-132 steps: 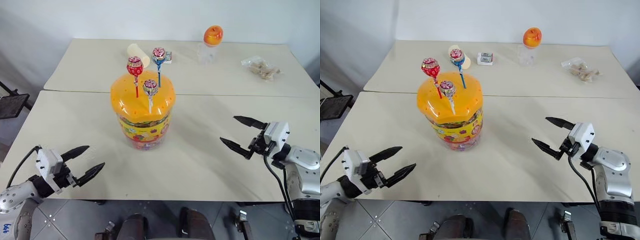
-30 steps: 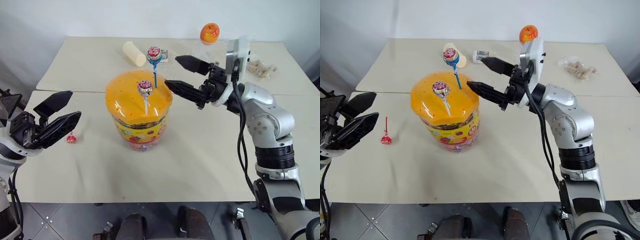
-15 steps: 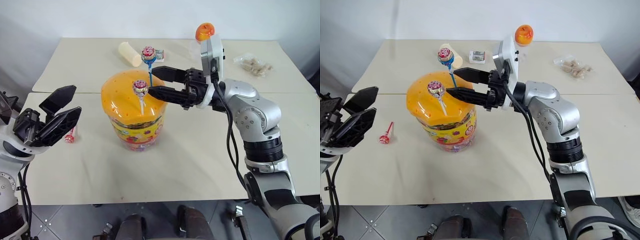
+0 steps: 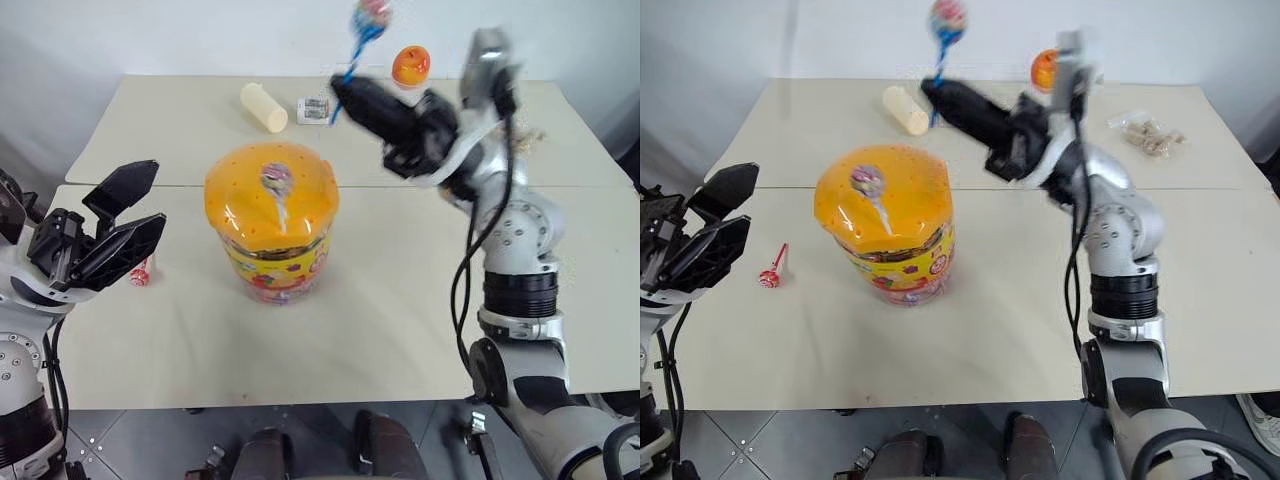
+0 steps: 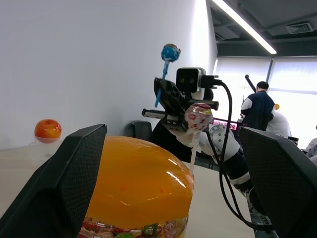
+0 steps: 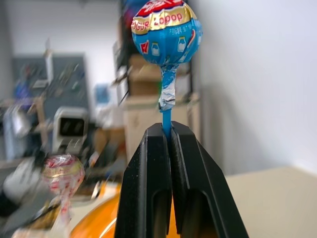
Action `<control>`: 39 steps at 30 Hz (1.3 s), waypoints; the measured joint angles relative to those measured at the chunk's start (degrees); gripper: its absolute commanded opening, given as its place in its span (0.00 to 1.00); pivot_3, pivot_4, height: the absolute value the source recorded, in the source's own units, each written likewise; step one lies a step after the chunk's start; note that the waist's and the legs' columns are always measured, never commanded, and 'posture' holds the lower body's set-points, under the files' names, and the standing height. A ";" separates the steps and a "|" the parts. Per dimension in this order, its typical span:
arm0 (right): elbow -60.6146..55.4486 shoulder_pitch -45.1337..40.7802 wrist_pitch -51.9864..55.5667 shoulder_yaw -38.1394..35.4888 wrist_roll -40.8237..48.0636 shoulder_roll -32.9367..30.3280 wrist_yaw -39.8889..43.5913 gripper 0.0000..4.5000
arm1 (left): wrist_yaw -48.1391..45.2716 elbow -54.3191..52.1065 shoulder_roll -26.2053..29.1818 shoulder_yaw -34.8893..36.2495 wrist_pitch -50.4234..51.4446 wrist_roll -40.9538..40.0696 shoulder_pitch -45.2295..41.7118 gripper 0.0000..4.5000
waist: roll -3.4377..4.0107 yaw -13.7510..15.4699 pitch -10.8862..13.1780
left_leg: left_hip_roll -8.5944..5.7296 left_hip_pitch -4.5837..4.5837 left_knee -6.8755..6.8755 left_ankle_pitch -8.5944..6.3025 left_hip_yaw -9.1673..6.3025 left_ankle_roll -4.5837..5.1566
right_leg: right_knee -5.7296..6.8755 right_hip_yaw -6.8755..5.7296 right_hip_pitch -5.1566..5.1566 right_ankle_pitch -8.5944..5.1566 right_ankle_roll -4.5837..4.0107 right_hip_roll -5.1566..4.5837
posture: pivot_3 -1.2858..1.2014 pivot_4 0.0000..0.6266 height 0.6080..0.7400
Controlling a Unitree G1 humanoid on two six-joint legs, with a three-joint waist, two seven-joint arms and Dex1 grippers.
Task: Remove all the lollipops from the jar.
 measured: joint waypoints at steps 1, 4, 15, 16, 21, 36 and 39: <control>0.19 0.00 0.53 -1.35 0.65 -2.02 -0.21 0.00 | -0.94 -0.14 0.43 -0.90 0.02 0.21 0.05 1.00 | 0.00 -0.01 0.00 | 0.00 -0.01 -0.02 0.00 0.00 0.00 | 0.00 0.00 -0.01 0.00 0.00 0.00 | 0.52 0.24 1.00; 0.53 2.71 4.42 -1.85 -1.83 -15.25 1.54 0.00 | -5.76 -1.23 5.07 -3.62 0.05 3.42 1.42 1.00 | -0.01 0.19 0.00 | 0.00 -0.04 -0.09 0.00 0.00 0.00 | -0.13 -0.02 0.00 0.00 0.00 0.00 | 0.52 0.24 1.00; 8.18 34.05 -1.45 8.56 -29.10 -46.06 8.21 0.00 | -21.19 3.36 11.50 -9.42 -7.63 17.69 6.27 1.00 | 0.17 0.09 0.10 | 0.13 0.02 -0.09 -0.01 0.64 -0.01 | -0.46 0.24 -0.09 -0.01 0.01 0.08 | 0.52 0.24 1.00; 9.28 36.41 -5.27 9.14 -31.10 -46.51 8.72 0.00 | -21.27 3.48 11.42 -9.79 -7.81 17.85 5.93 1.00 | 0.17 0.11 0.10 | 0.14 0.02 -0.09 -0.01 0.64 -0.01 | -0.45 0.25 -0.08 -0.01 0.01 0.08 | 0.52 0.24 1.00; 13.42 40.74 -14.63 7.92 -32.63 -46.07 12.58 0.22 | -20.87 3.58 10.79 -10.07 -7.98 17.85 5.26 1.00 | 0.22 0.14 0.07 | 0.17 0.07 -0.07 -0.01 0.64 -0.01 | -0.44 0.29 -0.05 -0.01 0.01 0.10 | 0.52 0.24 1.00; -11.49 17.73 -7.80 3.88 -5.31 -24.78 13.77 0.67 | -7.23 3.95 2.35 1.65 -3.54 6.16 6.80 1.00 | 0.47 0.02 0.20 | 0.26 0.09 0.02 -0.04 0.48 -0.06 | -0.24 0.33 -0.08 0.00 0.00 0.15 | 0.52 0.24 1.00; -14.92 12.59 -6.21 9.23 -4.77 -16.84 9.88 0.67 | -4.07 2.85 -0.95 2.74 -3.36 4.14 9.21 1.00 | 0.31 0.62 0.11 | 0.20 0.06 0.05 -0.04 0.35 -0.06 | -0.20 0.29 -0.06 0.00 0.00 0.15 | 0.52 0.24 1.00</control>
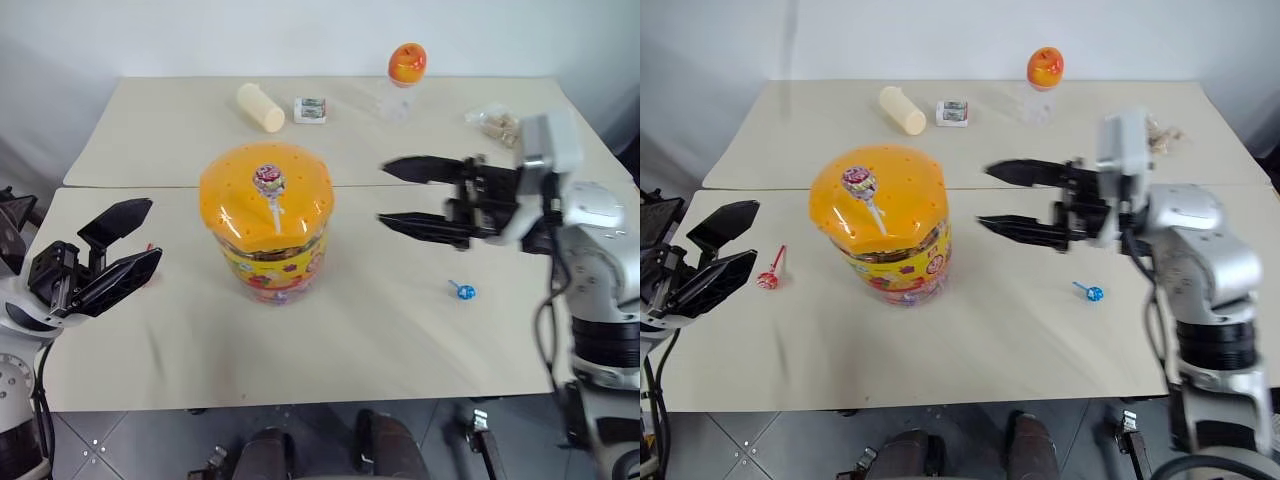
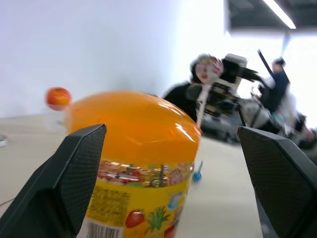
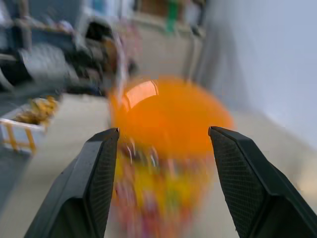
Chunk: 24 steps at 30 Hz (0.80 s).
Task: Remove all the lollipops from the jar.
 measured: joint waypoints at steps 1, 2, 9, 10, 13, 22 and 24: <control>0.06 -0.49 0.21 1.37 -0.50 1.18 -0.49 0.67 | 0.41 -0.45 -0.39 0.04 0.06 -0.07 0.67 1.00 | -0.05 0.34 -0.02 | -0.03 -0.03 0.01 0.00 -0.02 0.00 | -0.01 0.00 0.00 0.00 0.00 0.00 | 0.52 0.24 1.00; 0.46 -1.50 0.81 3.11 -1.09 3.15 -1.27 0.67 | 0.65 -1.12 -0.95 0.17 0.12 -0.14 1.71 1.00 | -0.06 0.64 -0.02 | -0.06 -0.04 0.03 -0.01 0.00 0.02 | -0.02 0.02 -0.01 0.00 0.00 -0.01 | 0.52 0.24 1.00; 1.49 -6.44 2.57 8.46 -5.37 8.27 -3.63 0.67 | 1.16 -3.20 -1.56 0.02 0.23 -0.29 3.32 1.00 | -0.08 0.71 -0.04 | -0.05 -0.04 0.02 -0.01 0.01 0.02 | -0.02 -0.01 -0.01 0.00 0.00 0.02 | 0.52 0.24 1.00; 1.89 -6.75 2.92 9.34 -6.05 8.62 -3.63 0.67 | 1.15 -3.20 -1.56 -0.08 0.24 -0.29 3.32 1.00 | -0.08 0.59 -0.04 | -0.04 -0.03 0.01 -0.01 0.03 0.02 | -0.02 -0.01 -0.01 0.00 0.00 0.04 | 0.52 0.24 1.00; 1.94 -8.14 3.74 11.51 -6.82 10.33 -3.14 0.58 | 1.13 -3.29 -1.59 -1.11 0.23 -0.28 3.06 1.00 | -0.07 0.17 -0.04 | 0.01 0.03 -0.04 -0.01 0.04 0.01 | 0.00 0.00 -0.02 0.00 -0.01 0.09 | 0.52 0.24 1.00; 2.16 -8.22 2.42 13.23 -9.87 12.25 -2.31 0.01 | 0.45 -3.07 -1.58 -2.91 0.19 -0.28 -0.29 1.00 | -0.09 -0.74 -0.05 | 0.02 0.03 -0.04 -0.01 0.05 0.00 | 0.00 0.01 -0.01 0.00 -0.01 0.10 | 0.52 0.24 1.00; 2.53 -8.22 2.37 13.03 -9.72 12.43 -2.04 0.01 | 0.45 -3.05 -1.57 -3.21 0.19 -0.30 -1.21 1.00 | -0.09 -0.76 -0.05 | 0.01 0.03 -0.04 -0.01 0.05 0.00 | 0.00 0.01 -0.01 0.00 -0.01 0.10 | 0.52 0.24 1.00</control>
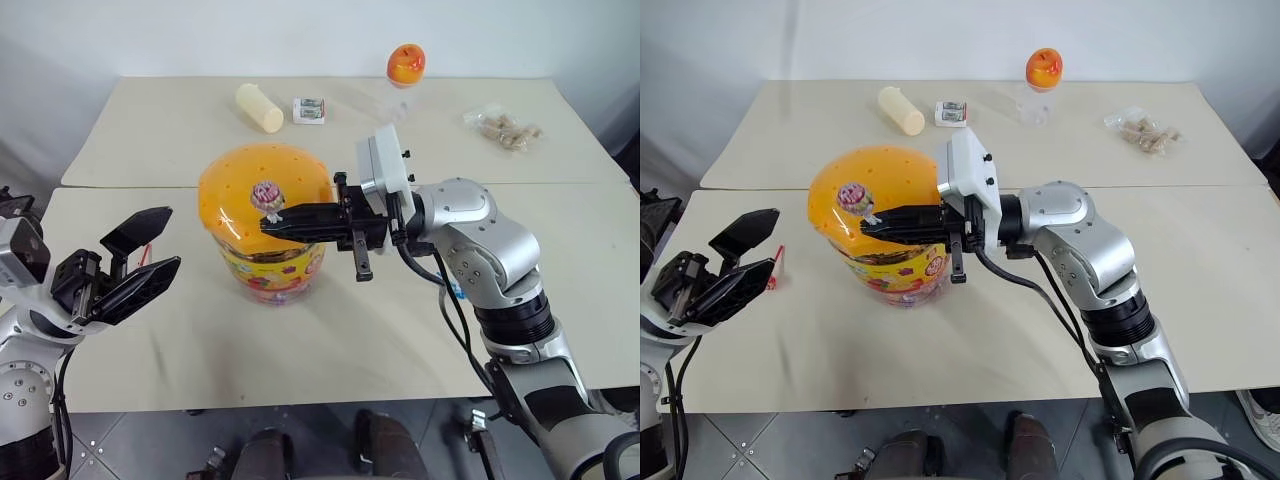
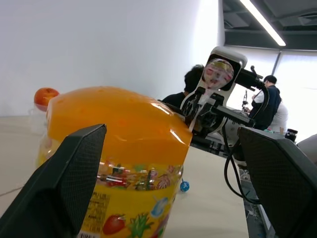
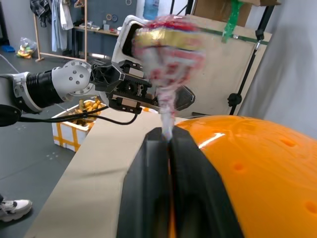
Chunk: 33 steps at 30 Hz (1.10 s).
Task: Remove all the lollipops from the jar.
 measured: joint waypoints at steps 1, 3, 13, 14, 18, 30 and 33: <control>0.21 0.00 0.00 -0.12 0.08 0.13 0.23 0.01 | 0.00 0.00 0.00 -0.07 0.00 -0.09 -0.44 1.00 | 0.00 0.00 0.00 | 0.00 0.00 0.00 0.00 0.00 0.00 | 0.00 0.00 0.00 0.00 0.00 0.00 | 0.52 0.24 1.00; 0.44 0.01 0.01 -0.25 0.19 0.33 0.40 0.01 | 0.00 -0.01 0.00 -0.14 0.01 -0.19 -0.67 1.00 | 0.00 -0.05 0.00 | 0.00 0.00 -0.01 0.00 0.00 0.00 | 0.00 0.00 -0.01 0.00 0.00 0.00 | 0.52 0.24 1.00; 5.07 -2.42 13.04 -23.81 19.31 -13.44 -4.35 0.01 | -3.15 -4.61 8.01 -3.14 2.08 -0.89 -4.46 1.00 | -0.02 0.86 0.01 | -0.05 -0.09 -0.10 -0.01 -0.13 0.00 | -0.10 -0.03 0.00 0.00 -0.01 -0.01 | 0.52 0.24 1.00; 5.92 -0.18 13.71 -25.30 18.17 -18.44 -3.66 0.01 | -5.10 -4.39 9.83 -3.50 1.97 0.79 -3.38 1.00 | -0.02 0.90 0.01 | -0.04 -0.08 -0.17 -0.01 -0.03 0.00 | -0.17 -0.02 -0.03 0.00 -0.01 0.01 | 0.52 0.24 1.00; 9.02 12.57 11.89 -24.74 7.75 -32.76 0.35 0.01 | -10.83 -4.37 12.69 -6.75 0.77 5.60 -1.87 1.00 | -0.01 1.40 0.02 | -0.04 -0.07 -0.26 -0.01 0.25 0.00 | -0.30 0.11 -0.10 0.00 0.00 0.00 | 0.52 0.24 1.00; 22.29 42.52 -11.45 -22.02 -18.22 -43.10 1.93 0.23 | -14.65 -3.74 13.21 -11.52 -3.65 11.71 -4.25 1.00 | 0.14 1.54 0.07 | 0.07 0.12 -0.08 -0.02 0.72 0.03 | -0.22 0.53 -0.13 0.00 0.00 0.08 | 0.52 0.24 1.00; 22.76 44.02 -12.44 -22.24 -18.70 -43.07 2.39 0.45 | -14.42 -2.54 13.21 -11.45 -3.48 11.62 -4.17 1.00 | 0.14 1.48 0.07 | 0.06 0.13 -0.05 -0.02 0.80 0.03 | -0.23 0.64 -0.14 0.00 0.00 0.09 | 0.52 0.24 1.00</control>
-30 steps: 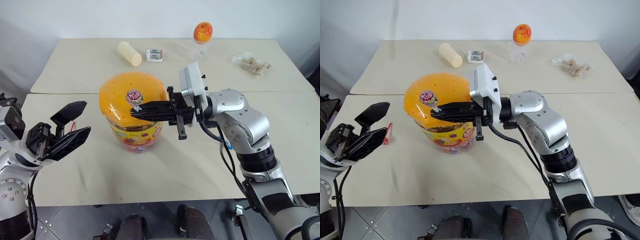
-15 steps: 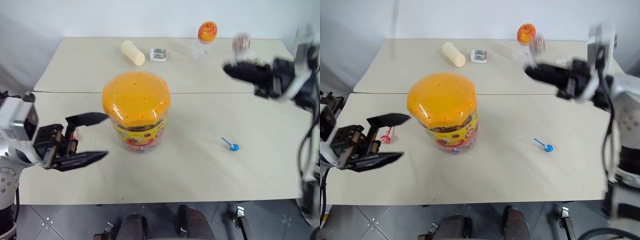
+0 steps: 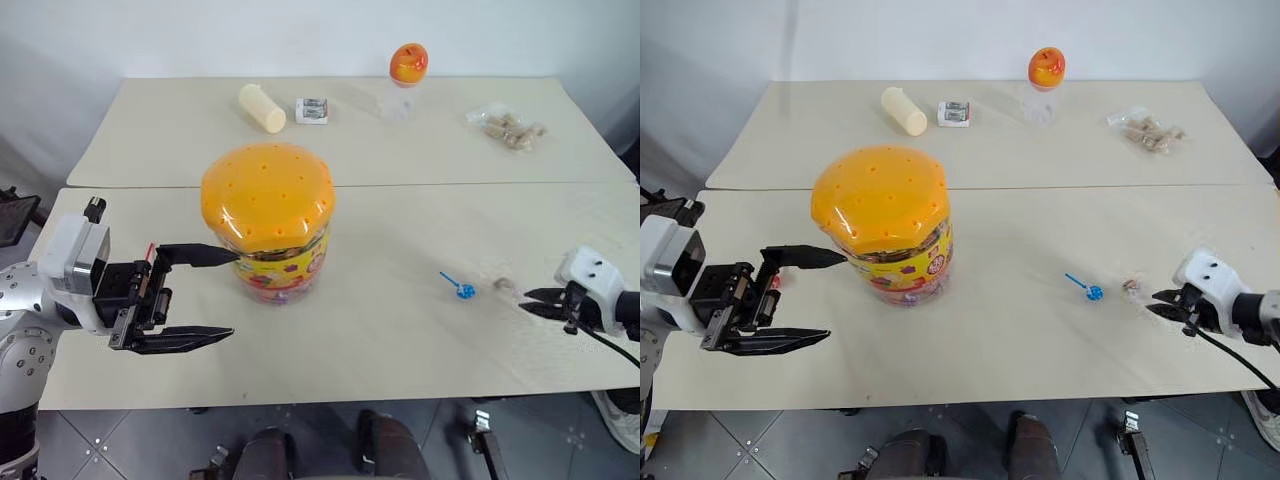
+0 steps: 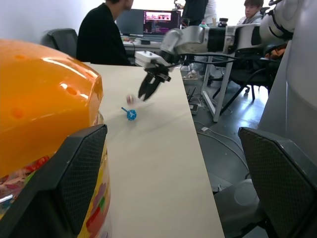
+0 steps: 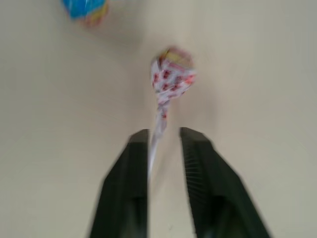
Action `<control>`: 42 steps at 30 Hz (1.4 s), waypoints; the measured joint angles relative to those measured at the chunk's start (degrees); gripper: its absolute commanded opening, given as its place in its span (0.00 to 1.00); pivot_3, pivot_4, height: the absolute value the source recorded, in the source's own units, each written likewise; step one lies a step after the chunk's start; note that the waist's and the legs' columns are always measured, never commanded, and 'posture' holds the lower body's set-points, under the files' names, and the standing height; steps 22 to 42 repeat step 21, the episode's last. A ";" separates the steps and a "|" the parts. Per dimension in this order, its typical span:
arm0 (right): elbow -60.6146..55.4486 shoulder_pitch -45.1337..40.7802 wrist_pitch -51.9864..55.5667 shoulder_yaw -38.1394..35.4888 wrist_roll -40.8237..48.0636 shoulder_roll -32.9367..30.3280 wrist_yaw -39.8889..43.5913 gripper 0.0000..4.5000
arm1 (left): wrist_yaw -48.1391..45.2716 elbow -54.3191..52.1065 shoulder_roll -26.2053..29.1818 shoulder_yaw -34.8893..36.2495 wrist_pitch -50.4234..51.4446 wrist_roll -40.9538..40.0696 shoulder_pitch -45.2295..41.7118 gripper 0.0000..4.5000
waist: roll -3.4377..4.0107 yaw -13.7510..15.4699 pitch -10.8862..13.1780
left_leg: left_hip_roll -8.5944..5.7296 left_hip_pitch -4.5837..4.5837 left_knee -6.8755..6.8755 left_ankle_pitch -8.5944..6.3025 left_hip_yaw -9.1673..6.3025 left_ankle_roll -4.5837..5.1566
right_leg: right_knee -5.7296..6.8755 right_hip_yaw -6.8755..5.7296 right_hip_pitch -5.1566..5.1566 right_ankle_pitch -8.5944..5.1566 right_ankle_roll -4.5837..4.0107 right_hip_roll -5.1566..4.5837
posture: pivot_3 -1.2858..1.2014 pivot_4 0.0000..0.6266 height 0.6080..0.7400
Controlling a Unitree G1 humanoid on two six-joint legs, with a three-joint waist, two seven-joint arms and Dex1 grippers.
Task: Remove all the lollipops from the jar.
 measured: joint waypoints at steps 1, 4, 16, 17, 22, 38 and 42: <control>0.11 0.16 -0.40 -0.43 0.01 0.00 0.23 0.55 | 0.11 0.35 0.00 0.08 0.12 -0.01 0.02 1.00 | 0.00 0.08 0.00 | 0.00 0.00 0.02 0.00 0.01 0.00 | 0.00 0.02 0.00 0.00 0.00 0.00 | 0.52 0.24 1.00; 0.72 0.23 -1.63 -1.87 0.05 0.00 0.86 0.75 | 0.71 0.66 0.00 0.41 0.53 -0.04 0.26 1.00 | 0.00 0.25 0.00 | -0.02 -0.01 0.05 0.00 0.00 0.00 | -0.01 0.06 0.01 0.00 0.00 0.00 | 0.52 0.24 1.00; -18.32 -11.91 -0.87 -7.55 19.58 14.33 3.24 0.98 | 16.68 14.05 -5.30 4.90 -13.00 18.74 6.74 1.00 | -0.11 0.03 -0.09 | 0.03 0.07 0.01 -0.04 0.02 0.00 | 0.05 0.14 -0.01 0.01 0.00 0.07 | 0.52 0.24 1.00; -20.67 -12.95 -0.74 -4.38 19.47 17.20 2.69 0.98 | 17.99 13.38 -7.04 4.49 -13.86 19.75 7.80 1.00 | -0.14 0.05 -0.11 | 0.03 0.07 0.02 -0.07 0.02 0.02 | 0.06 0.14 0.00 0.01 0.01 0.06 | 0.52 0.24 1.00; -19.82 -13.04 -4.19 5.53 15.00 23.50 3.54 0.98 | 22.19 11.11 -11.28 1.59 -14.81 22.59 9.23 1.00 | -0.18 1.58 -0.10 | -0.06 -0.05 0.14 -0.10 -0.08 0.08 | 0.03 0.15 0.00 0.04 0.05 0.04 | 0.52 0.24 1.00; -19.82 -13.04 -4.19 5.53 15.00 23.50 3.54 0.98 | 22.19 11.11 -11.28 1.59 -14.81 22.59 9.23 1.00 | -0.18 1.58 -0.10 | -0.06 -0.05 0.14 -0.10 -0.08 0.08 | 0.03 0.15 0.00 0.04 0.05 0.04 | 0.52 0.24 1.00; -19.82 -13.04 -4.19 5.53 15.00 23.50 3.54 0.98 | 22.19 11.11 -11.28 1.59 -14.81 22.59 9.23 1.00 | -0.18 1.58 -0.10 | -0.06 -0.05 0.14 -0.10 -0.08 0.08 | 0.03 0.15 0.00 0.04 0.05 0.04 | 0.52 0.24 1.00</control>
